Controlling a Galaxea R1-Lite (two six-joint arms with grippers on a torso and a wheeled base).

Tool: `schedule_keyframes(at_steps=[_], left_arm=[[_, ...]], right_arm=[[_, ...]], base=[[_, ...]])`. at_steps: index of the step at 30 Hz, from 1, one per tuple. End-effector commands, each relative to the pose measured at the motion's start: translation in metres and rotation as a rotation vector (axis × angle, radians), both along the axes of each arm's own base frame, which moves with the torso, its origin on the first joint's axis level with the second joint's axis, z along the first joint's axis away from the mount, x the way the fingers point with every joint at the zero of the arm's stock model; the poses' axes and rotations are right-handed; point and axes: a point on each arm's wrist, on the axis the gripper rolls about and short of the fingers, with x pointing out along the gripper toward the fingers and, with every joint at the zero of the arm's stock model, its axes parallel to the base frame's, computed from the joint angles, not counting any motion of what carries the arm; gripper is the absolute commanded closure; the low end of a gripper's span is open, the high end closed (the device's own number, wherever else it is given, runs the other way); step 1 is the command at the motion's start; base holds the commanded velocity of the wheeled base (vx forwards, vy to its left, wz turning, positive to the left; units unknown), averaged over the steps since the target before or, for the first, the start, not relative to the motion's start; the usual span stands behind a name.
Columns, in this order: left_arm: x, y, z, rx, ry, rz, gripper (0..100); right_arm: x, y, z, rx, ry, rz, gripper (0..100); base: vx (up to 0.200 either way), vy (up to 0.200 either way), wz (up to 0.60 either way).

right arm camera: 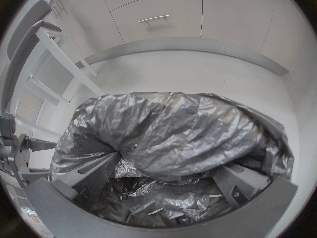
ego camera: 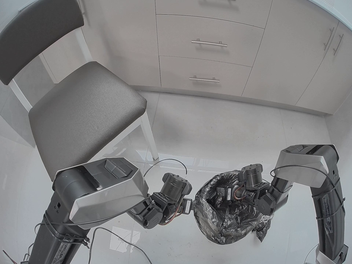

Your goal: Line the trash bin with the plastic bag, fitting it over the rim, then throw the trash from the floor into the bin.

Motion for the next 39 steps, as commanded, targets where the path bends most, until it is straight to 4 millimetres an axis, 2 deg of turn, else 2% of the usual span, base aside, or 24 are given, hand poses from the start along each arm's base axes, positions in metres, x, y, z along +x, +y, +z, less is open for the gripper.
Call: schedule_keyframes(at_steps=[1, 6, 7, 8, 9, 10, 12, 17, 19, 20, 21, 24, 27, 28, 31, 32, 34, 35, 36, 39], left_arm=[[0.0, 0.001, 0.0, -0.007, 0.002, 0.004, 0], [0.001, 0.007, 0.005, -0.042, 0.023, -0.001, 0], [0.001, 0.007, 0.005, -0.042, 0.023, -0.001, 0], [-0.001, 0.008, 0.01, -0.082, 0.034, -0.019, 0], [-0.001, 0.008, 0.01, -0.082, 0.034, -0.019, 0], [-0.002, 0.012, 0.012, -0.115, 0.045, -0.029, 0], [-0.004, 0.014, 0.012, -0.129, 0.044, -0.037, 0], [-0.009, 0.018, 0.014, -0.138, 0.031, -0.041, 0], [-0.011, 0.019, 0.017, -0.138, 0.028, -0.041, 0], [-0.017, 0.022, 0.026, -0.14, 0.024, -0.043, 0], [-0.017, 0.023, 0.028, -0.141, 0.023, -0.043, 0], [-0.029, 0.036, 0.058, -0.162, 0.001, -0.033, 0], [-0.037, 0.051, 0.077, -0.165, -0.017, -0.017, 0], [-0.042, 0.065, 0.091, -0.169, -0.032, 0.002, 0], [-0.05, 0.086, 0.117, -0.187, -0.077, 0.034, 0], [-0.052, 0.099, 0.13, -0.185, -0.111, 0.057, 0], [-0.057, 0.117, 0.147, -0.173, -0.158, 0.088, 0], [-0.057, 0.12, 0.15, -0.171, -0.166, 0.093, 0], [-0.065, 0.136, 0.164, -0.162, -0.21, 0.125, 0], [-0.082, 0.163, 0.185, -0.148, -0.281, 0.176, 0]], right_arm=[[-0.017, -0.001, 0.022, 0.002, -0.003, 0.015, 0], [-0.046, -0.01, 0.056, 0.017, -0.009, 0.033, 0], [-0.046, -0.01, 0.056, 0.017, -0.009, 0.033, 0], [-0.06, -0.013, 0.071, 0.034, -0.012, 0.061, 0], [-0.06, -0.013, 0.071, 0.034, -0.012, 0.061, 0], [-0.074, -0.018, 0.085, 0.055, -0.013, 0.092, 0], [-0.09, -0.024, 0.101, 0.075, -0.02, 0.115, 0], [-0.123, -0.042, 0.12, 0.081, -0.03, 0.101, 0], [-0.127, -0.047, 0.122, 0.081, -0.032, 0.092, 0], [-0.134, -0.062, 0.127, 0.081, -0.04, 0.044, 0], [-0.134, -0.064, 0.128, 0.082, -0.043, 0.037, 0], [-0.143, -0.089, 0.136, 0.085, -0.067, -0.052, 0], [-0.147, -0.099, 0.14, 0.087, -0.079, -0.094, 0], [-0.149, -0.105, 0.143, 0.094, -0.091, -0.109, 0], [-0.153, -0.111, 0.147, 0.106, -0.108, -0.121, 0], [-0.155, -0.114, 0.148, 0.101, -0.114, -0.127, 0], [-0.158, -0.116, 0.151, 0.094, -0.125, -0.141, 0], [-0.158, -0.116, 0.151, 0.094, -0.127, -0.141, 0], [-0.162, -0.119, 0.154, 0.094, -0.141, -0.156, 0], [-0.168, -0.128, 0.159, 0.095, -0.168, -0.199, 0]], base=[[0.0, 0.0, 0.0], [0.0, 0.0, 0.0], [0.0, 0.0, 0.0], [0.0, 0.0, 0.0], [0.0, 0.0, 0.0], [0.0, 0.0, 0.0], [0.0, 0.0, 0.0], [0.0, 0.0, 0.0], [0.0, 0.0, 0.0], [0.0, 0.0, 0.0], [0.0, 0.0, 0.0], [0.0, 0.0, 0.0], [0.0, 0.0, 0.0], [0.0, 0.0, 0.0], [0.0, 0.0, 0.0], [0.0, 0.0, 0.0], [0.0, 0.0, 0.0], [0.0, 0.0, 0.0], [0.0, 0.0, 0.0], [0.0, 0.0, 0.0]])
